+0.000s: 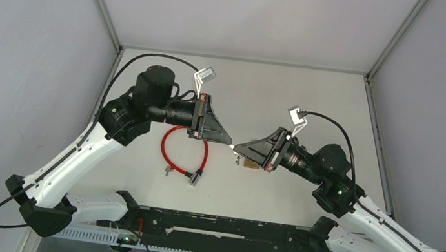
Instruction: Unlock with the key
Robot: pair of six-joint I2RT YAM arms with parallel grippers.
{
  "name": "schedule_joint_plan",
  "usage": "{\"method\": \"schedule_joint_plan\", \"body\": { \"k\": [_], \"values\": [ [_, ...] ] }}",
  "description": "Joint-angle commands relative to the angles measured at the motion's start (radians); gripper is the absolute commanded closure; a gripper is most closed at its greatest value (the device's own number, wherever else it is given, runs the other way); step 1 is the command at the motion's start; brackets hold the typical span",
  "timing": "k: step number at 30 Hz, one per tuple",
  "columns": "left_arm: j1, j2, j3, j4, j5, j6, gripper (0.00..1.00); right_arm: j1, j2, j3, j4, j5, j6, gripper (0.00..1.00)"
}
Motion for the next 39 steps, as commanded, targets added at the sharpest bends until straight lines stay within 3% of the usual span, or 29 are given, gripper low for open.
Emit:
{"method": "schedule_joint_plan", "body": {
  "k": [1,2,5,7,13,19,24,30,39],
  "values": [
    [-0.003,-0.027,0.039,0.027,-0.021,0.004,0.97,0.025,-0.022,0.014,-0.017,0.043,-0.015,1.0],
    [-0.003,-0.027,0.039,0.027,-0.023,0.007,0.9,0.03,-0.027,0.014,-0.032,0.058,-0.019,1.0],
    [-0.004,-0.03,0.037,0.02,-0.038,0.026,0.58,0.035,-0.046,0.014,-0.1,0.107,-0.024,1.0],
    [-0.001,-0.03,0.045,0.0,-0.055,0.052,0.42,0.031,-0.064,0.016,-0.163,0.147,-0.024,1.0],
    [-0.002,-0.014,0.07,-0.112,-0.156,0.221,0.17,0.004,-0.132,0.017,-0.446,0.279,-0.002,1.0],
    [-0.007,-0.029,-0.007,-0.123,-0.333,0.459,0.14,-0.022,-0.227,0.026,-0.679,0.428,0.025,1.0],
    [-0.019,-0.037,-0.151,0.003,-0.445,0.644,0.11,-0.036,-0.254,0.056,-0.827,0.483,0.048,1.0],
    [-0.033,-0.081,-0.379,0.299,-0.355,0.921,0.12,-0.039,-0.253,0.098,-0.955,0.529,0.085,1.0],
    [-0.043,0.198,-0.318,0.284,-0.196,1.157,0.12,-0.045,-0.257,0.135,-1.072,0.581,0.117,1.0]
  ]
}}
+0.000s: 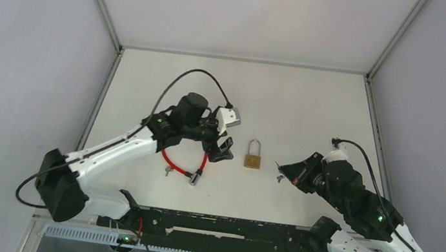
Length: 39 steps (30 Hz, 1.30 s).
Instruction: Unlock with the key
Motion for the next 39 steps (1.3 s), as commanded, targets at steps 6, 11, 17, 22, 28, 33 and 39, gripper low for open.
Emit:
{"method": "schedule_joint_plan", "body": {
  "k": [6,11,17,22,28,33,39],
  "values": [
    [-0.061,0.274,0.106,0.097,0.106,0.213,0.12,-0.016,-0.028,0.041,-0.082,0.038,0.033,1.0],
    [-0.075,0.369,0.118,0.187,0.119,0.21,0.1,-0.028,-0.034,0.05,-0.119,0.028,0.027,1.0],
    [-0.078,0.453,0.086,0.343,0.126,0.205,0.05,-0.044,-0.032,0.058,-0.149,0.005,0.014,1.0],
    [-0.083,0.517,0.09,0.37,0.113,0.242,0.05,-0.054,-0.028,0.058,-0.16,-0.025,0.024,1.0],
    [-0.083,0.566,0.079,0.429,0.097,0.28,0.04,-0.057,-0.026,0.058,-0.174,-0.049,0.026,1.0],
    [-0.085,0.595,0.089,0.427,0.12,0.287,0.05,-0.057,-0.027,0.058,-0.187,-0.058,0.026,1.0],
    [-0.09,0.654,0.121,0.387,0.12,0.313,0.08,-0.061,-0.031,0.058,-0.2,-0.068,0.028,1.0]
  ]
}}
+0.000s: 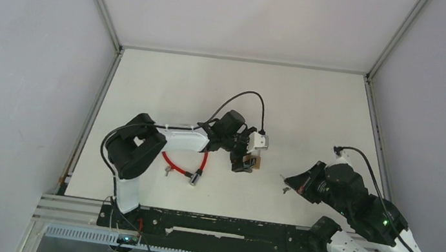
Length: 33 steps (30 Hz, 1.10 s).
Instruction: Unlock with the key
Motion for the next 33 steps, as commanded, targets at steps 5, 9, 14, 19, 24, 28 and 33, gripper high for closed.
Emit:
{"method": "schedule_joint_plan", "body": {
  "k": [5,9,14,19,24,28,33],
  "values": [
    [-0.012,0.073,0.09,0.008,-0.002,0.017,0.13,-0.011,-0.006,0.037,0.002,-0.021,0.011,1.0],
    [-0.014,0.086,0.092,0.021,-0.029,0.009,0.18,-0.011,-0.013,0.037,-0.002,-0.026,0.018,1.0],
    [-0.026,0.096,0.082,0.03,-0.079,0.004,0.25,-0.01,-0.034,0.037,-0.024,-0.021,0.031,1.0],
    [-0.034,0.112,0.086,0.016,-0.102,-0.027,0.45,-0.011,-0.051,0.037,-0.032,-0.024,0.036,1.0],
    [-0.039,0.077,0.028,0.025,-0.124,-0.065,0.6,-0.012,-0.054,0.037,-0.041,-0.007,0.031,1.0],
    [-0.042,0.024,-0.047,0.049,-0.156,-0.126,0.64,-0.013,-0.044,0.037,-0.034,-0.001,0.016,1.0],
    [-0.043,-0.03,-0.126,0.059,-0.224,-0.292,0.71,-0.014,-0.033,0.023,-0.009,0.01,-0.001,1.0]
  ]
}}
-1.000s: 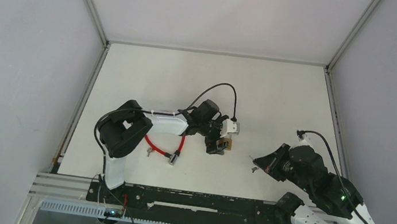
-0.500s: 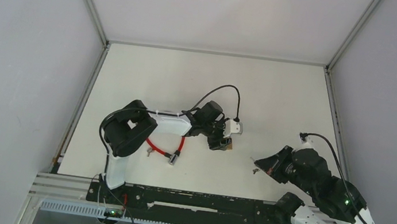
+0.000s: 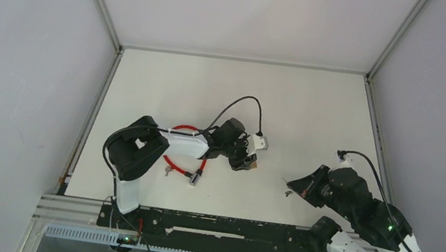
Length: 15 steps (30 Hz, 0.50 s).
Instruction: Unlock with the key
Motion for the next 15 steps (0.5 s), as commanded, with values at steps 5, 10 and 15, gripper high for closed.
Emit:
{"method": "schedule_joint_plan", "body": {
  "k": [5,10,15],
  "values": [
    [-0.008,-0.122,-0.187,0.017,-0.169,-0.371,0.75,-0.012,0.017,-0.011,0.089,0.009,-0.028,1.0],
    [-0.014,-0.178,-0.282,0.017,-0.284,-0.589,0.76,-0.016,0.017,-0.041,0.122,-0.003,-0.024,1.0],
    [-0.034,-0.234,-0.356,0.011,-0.373,-0.77,0.77,-0.018,0.02,-0.052,0.136,-0.011,-0.024,1.0]
  ]
}}
